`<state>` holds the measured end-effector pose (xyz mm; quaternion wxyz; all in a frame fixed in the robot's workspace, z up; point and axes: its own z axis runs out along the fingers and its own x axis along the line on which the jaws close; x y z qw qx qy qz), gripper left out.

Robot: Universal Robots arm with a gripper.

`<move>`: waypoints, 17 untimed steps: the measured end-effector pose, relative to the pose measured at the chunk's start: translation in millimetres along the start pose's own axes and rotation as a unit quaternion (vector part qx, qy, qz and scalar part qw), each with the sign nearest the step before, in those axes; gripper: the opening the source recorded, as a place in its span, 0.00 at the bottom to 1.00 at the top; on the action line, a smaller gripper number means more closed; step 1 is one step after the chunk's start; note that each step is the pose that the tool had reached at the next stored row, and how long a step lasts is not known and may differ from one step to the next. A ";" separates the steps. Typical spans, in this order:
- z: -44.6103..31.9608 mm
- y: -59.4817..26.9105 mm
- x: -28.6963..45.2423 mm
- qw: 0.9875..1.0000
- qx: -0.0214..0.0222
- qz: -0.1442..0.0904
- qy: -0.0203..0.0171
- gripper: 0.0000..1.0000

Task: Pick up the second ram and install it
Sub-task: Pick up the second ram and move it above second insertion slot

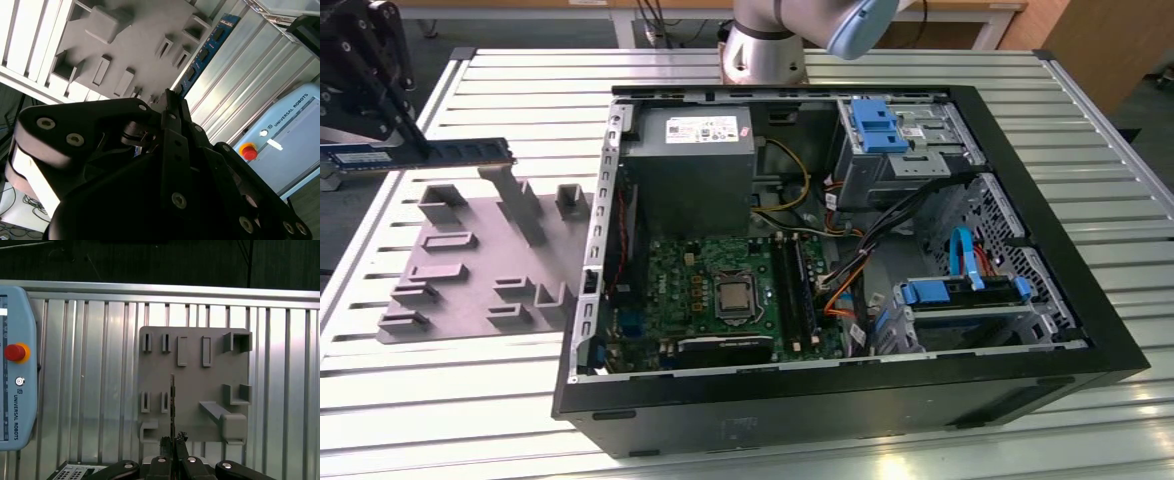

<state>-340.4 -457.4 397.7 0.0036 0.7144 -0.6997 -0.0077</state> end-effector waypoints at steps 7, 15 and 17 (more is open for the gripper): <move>-0.1 -3.8 0.1 1.000 0.000 0.000 0.000 0.14; -0.1 -7.3 0.2 1.000 0.000 0.000 0.000 0.14; -0.1 -8.0 0.2 1.000 0.000 0.000 0.000 0.14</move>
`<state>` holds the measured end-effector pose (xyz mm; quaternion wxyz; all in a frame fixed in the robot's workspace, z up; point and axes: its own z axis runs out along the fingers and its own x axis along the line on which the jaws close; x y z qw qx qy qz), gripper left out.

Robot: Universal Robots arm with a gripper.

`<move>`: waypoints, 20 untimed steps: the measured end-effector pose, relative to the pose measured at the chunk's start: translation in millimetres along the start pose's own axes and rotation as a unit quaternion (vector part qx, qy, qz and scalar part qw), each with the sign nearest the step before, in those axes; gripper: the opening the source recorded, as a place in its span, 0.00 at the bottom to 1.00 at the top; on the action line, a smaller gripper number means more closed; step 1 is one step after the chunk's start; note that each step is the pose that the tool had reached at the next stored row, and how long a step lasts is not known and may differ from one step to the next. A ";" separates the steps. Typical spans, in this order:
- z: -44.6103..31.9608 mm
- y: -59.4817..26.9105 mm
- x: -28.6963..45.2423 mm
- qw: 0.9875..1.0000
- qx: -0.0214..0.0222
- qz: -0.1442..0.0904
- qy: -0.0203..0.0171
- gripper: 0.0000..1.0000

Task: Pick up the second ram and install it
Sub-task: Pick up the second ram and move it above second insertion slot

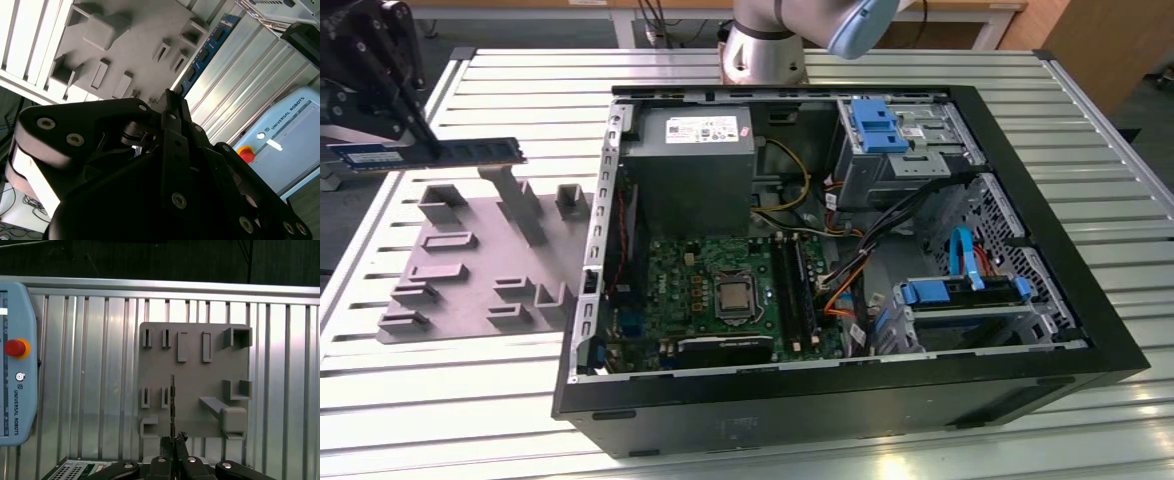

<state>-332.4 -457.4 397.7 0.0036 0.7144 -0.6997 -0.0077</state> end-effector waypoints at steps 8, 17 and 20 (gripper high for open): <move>-0.1 -3.0 0.1 1.000 0.000 0.000 0.000 0.14; -0.2 -9.1 0.2 1.000 0.000 0.000 0.000 0.14; -0.2 -10.5 0.2 1.000 0.000 0.000 0.000 0.14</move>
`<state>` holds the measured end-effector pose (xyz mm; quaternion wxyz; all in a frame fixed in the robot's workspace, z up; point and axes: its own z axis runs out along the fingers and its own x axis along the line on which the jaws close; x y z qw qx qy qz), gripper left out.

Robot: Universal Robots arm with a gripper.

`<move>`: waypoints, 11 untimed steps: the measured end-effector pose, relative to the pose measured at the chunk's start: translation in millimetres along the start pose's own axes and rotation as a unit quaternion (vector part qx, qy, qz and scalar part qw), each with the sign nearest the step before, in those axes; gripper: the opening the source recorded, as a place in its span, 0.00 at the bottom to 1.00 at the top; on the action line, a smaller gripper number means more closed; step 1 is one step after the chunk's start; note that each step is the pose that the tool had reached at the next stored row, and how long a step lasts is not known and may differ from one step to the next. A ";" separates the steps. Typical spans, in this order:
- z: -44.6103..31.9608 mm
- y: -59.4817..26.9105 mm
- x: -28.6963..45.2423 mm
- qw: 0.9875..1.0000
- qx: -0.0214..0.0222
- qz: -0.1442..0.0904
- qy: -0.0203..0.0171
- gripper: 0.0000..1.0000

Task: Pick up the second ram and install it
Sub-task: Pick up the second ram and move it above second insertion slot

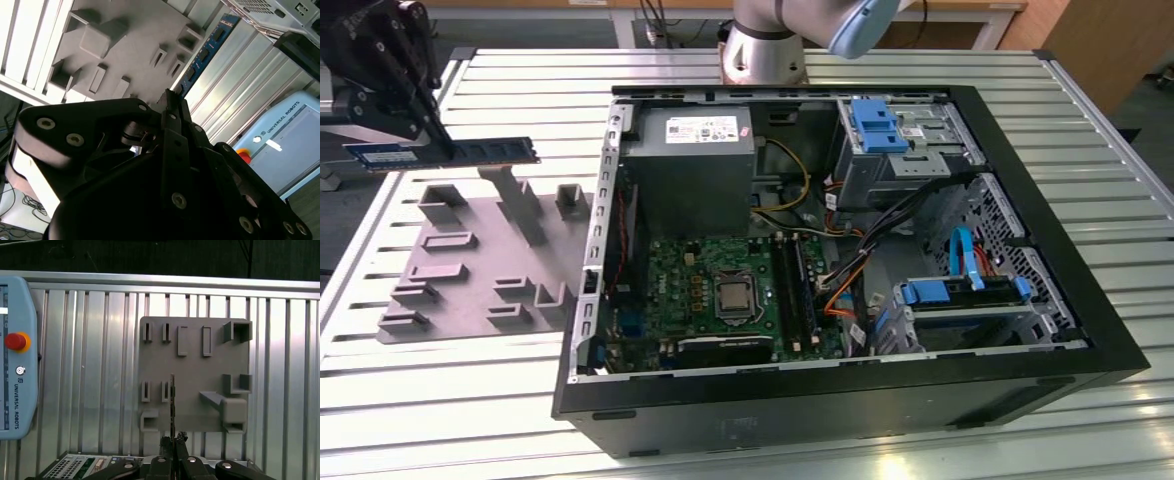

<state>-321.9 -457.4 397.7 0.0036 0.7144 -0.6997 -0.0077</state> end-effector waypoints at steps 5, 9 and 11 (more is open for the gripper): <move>0.0 -2.5 0.1 1.000 0.000 0.000 0.000 0.14; -0.1 -4.6 0.1 1.000 0.000 0.000 0.000 0.14; -0.1 -5.5 0.1 1.000 0.000 0.000 0.000 0.14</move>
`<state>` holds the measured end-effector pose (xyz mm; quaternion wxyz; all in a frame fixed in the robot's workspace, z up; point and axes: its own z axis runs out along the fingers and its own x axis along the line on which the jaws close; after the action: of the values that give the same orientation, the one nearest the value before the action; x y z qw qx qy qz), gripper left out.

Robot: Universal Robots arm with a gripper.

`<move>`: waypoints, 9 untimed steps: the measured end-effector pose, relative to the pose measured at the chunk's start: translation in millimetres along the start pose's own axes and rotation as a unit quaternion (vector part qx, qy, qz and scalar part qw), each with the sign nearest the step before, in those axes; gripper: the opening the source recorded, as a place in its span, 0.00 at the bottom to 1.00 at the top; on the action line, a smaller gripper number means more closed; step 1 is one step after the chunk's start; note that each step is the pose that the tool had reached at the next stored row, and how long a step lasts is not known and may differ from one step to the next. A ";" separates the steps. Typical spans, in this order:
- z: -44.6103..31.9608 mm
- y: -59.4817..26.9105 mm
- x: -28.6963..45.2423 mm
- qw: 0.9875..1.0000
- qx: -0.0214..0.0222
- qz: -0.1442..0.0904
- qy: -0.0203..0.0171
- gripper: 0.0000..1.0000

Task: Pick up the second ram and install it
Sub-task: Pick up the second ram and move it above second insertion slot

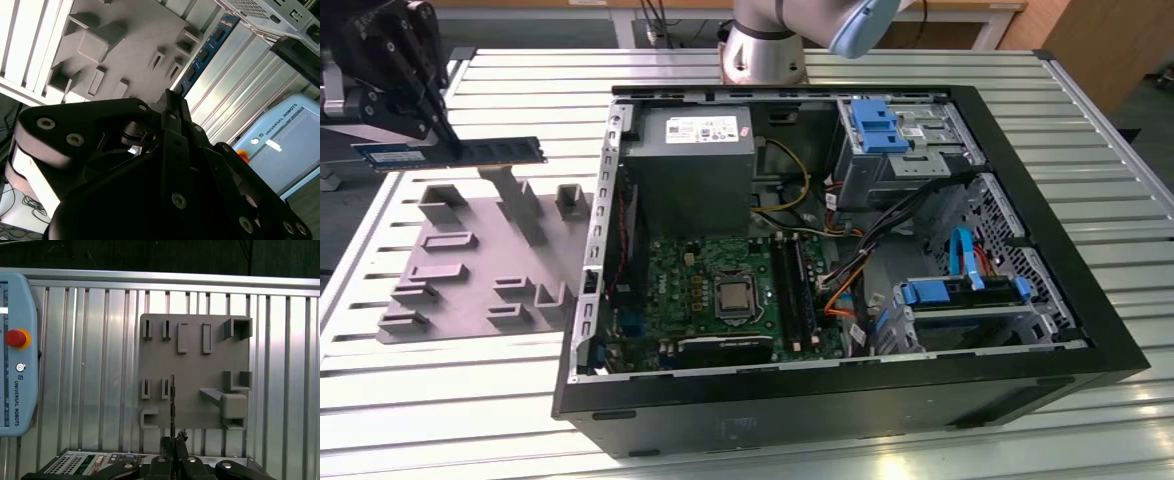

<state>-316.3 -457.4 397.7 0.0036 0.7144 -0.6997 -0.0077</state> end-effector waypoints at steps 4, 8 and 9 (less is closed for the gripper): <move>0.0 -1.9 0.1 1.000 0.000 0.000 0.000 0.14; -0.1 -4.1 0.1 1.000 0.000 0.000 0.000 0.14; -0.1 -4.5 0.1 1.000 0.000 0.000 0.000 0.14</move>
<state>-311.8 -457.4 397.7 0.0036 0.7144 -0.6997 -0.0077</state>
